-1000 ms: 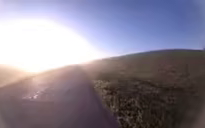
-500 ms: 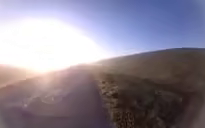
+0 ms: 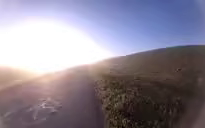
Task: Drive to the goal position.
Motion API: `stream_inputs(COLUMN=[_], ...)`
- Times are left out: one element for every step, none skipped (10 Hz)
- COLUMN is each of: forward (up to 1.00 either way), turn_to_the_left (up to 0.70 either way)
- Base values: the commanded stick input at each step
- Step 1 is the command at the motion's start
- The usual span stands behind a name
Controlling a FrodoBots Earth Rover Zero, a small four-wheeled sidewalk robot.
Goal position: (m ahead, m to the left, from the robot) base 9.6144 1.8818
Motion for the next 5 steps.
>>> stream_inputs(forward=[1.00, 1.00, 1.00, 1.00, 1.00], turn_to_the_left=[0.17, 0.08, 0.40, 0.40, 0.40])
